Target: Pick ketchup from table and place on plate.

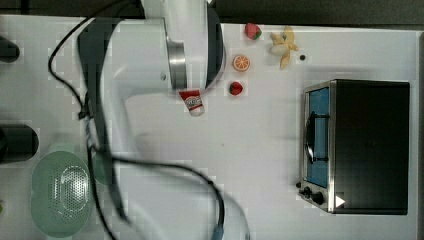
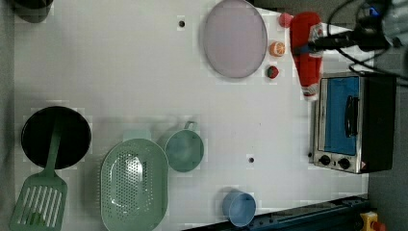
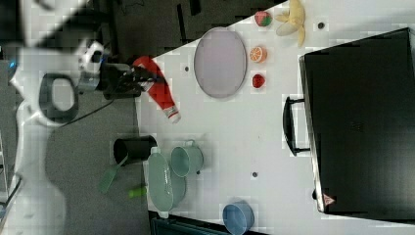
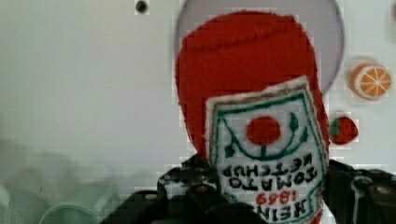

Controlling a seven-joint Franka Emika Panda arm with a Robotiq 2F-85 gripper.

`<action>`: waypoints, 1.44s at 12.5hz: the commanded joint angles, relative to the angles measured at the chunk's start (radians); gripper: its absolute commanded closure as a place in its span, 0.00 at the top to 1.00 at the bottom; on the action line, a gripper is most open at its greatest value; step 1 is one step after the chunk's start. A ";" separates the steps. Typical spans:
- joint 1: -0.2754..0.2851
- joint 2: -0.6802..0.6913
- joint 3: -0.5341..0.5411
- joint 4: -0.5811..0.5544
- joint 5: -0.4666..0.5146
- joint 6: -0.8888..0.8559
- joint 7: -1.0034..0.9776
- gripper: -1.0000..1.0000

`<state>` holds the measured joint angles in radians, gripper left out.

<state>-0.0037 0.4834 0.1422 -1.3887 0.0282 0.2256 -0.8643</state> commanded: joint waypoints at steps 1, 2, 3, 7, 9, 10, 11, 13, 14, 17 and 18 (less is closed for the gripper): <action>-0.023 0.115 -0.027 0.058 0.006 0.008 0.046 0.63; -0.026 0.160 -0.028 0.089 0.006 0.023 0.046 0.63; -0.026 0.203 -0.028 0.116 0.006 0.046 0.046 0.63; -0.022 0.342 -0.028 0.163 0.006 0.208 0.046 0.63; -0.021 0.399 -0.027 0.164 0.006 0.279 0.046 0.63; -0.020 0.425 -0.024 0.164 0.006 0.312 0.046 0.63; -0.020 0.449 -0.021 0.164 0.006 0.344 0.046 0.63; -0.020 0.482 -0.020 0.163 0.006 0.379 0.046 0.67; -0.020 0.493 -0.019 0.163 0.006 0.380 0.046 0.76; -0.019 0.482 -0.015 0.169 0.006 0.380 0.046 1.00; -0.020 0.459 -0.015 0.170 0.006 0.379 0.047 1.00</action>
<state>-0.0194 0.9795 0.1240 -1.2441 0.0298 0.5903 -0.8569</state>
